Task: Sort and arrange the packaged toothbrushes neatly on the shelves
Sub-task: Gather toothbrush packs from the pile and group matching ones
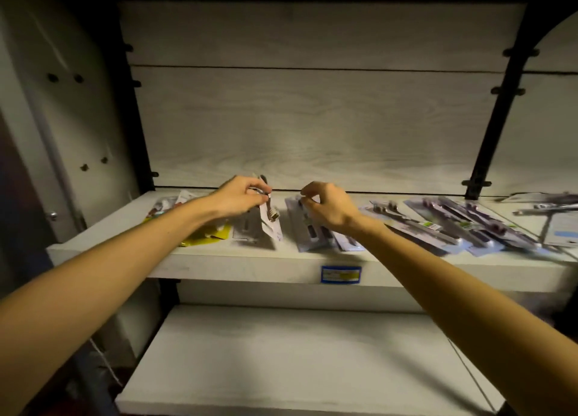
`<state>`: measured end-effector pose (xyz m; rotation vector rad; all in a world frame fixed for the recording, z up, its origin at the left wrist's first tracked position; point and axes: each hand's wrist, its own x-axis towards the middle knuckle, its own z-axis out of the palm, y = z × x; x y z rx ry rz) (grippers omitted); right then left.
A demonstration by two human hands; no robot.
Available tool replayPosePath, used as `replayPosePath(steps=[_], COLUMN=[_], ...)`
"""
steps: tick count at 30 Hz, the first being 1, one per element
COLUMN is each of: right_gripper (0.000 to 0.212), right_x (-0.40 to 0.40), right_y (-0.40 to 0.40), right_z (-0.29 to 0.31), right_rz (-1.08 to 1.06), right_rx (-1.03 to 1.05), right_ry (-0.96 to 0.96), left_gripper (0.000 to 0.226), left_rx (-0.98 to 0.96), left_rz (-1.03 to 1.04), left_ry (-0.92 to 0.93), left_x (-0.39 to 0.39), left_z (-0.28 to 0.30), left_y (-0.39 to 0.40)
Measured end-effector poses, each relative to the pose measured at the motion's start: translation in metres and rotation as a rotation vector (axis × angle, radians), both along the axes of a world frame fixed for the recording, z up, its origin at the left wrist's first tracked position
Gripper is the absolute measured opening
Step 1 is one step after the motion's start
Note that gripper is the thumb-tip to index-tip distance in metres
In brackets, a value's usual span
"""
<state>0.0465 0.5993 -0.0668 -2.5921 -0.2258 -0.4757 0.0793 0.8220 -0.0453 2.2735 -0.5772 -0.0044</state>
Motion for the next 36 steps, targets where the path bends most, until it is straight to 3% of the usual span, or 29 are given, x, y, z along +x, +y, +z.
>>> replayPosePath(steps=[2, 5, 7, 13, 17, 20, 25, 31, 36], right_gripper=[0.037, 0.038, 0.041, 0.04, 0.057, 0.055, 0.051, 0.029, 0.026], right_x=[0.003, 0.007, 0.007, -0.004, -0.031, -0.06, -0.133, -0.255, -0.345], right_y=[0.014, 0.03, 0.037, 0.026, -0.007, -0.039, -0.107, -0.222, -0.316], right_z=[-0.004, -0.015, -0.019, -0.009, -0.012, -0.018, -0.019, -0.02, -0.025], right_rz=[-0.003, -0.02, -0.047, -0.123, -0.197, -0.233, -0.246, -0.264, -0.353], right_rx=[-0.034, -0.166, -0.266, -0.223, -0.334, -0.396, -0.499, -0.476, -0.416], right_ry=[0.019, 0.027, 0.032, -0.028, -0.045, -0.092, -0.196, -0.416, -0.413], left_gripper=[0.029, 0.027, 0.028, 0.036, 0.039, 0.045, 0.062, 0.046, 0.036], left_rx=[0.098, 0.434, 0.512, 0.495, 0.51, 0.567, 0.512, 0.244, 0.244], left_rz=[0.019, 0.059, 0.085, 0.104, 0.079, 0.05, -0.045, -0.158, -0.353], left_ry=[-0.055, -0.257, -0.35, -0.503, -0.547, -0.609, -0.691, -0.837, -0.957], left_x=[0.002, 0.005, 0.007, 0.005, -0.012, -0.03, -0.077, -0.182, -0.26], left_z=[-0.006, -0.017, -0.022, -0.014, -0.012, -0.014, -0.013, -0.035, -0.047], left_y=[0.016, 0.036, 0.041, 0.033, 0.007, -0.025, -0.102, -0.233, -0.339])
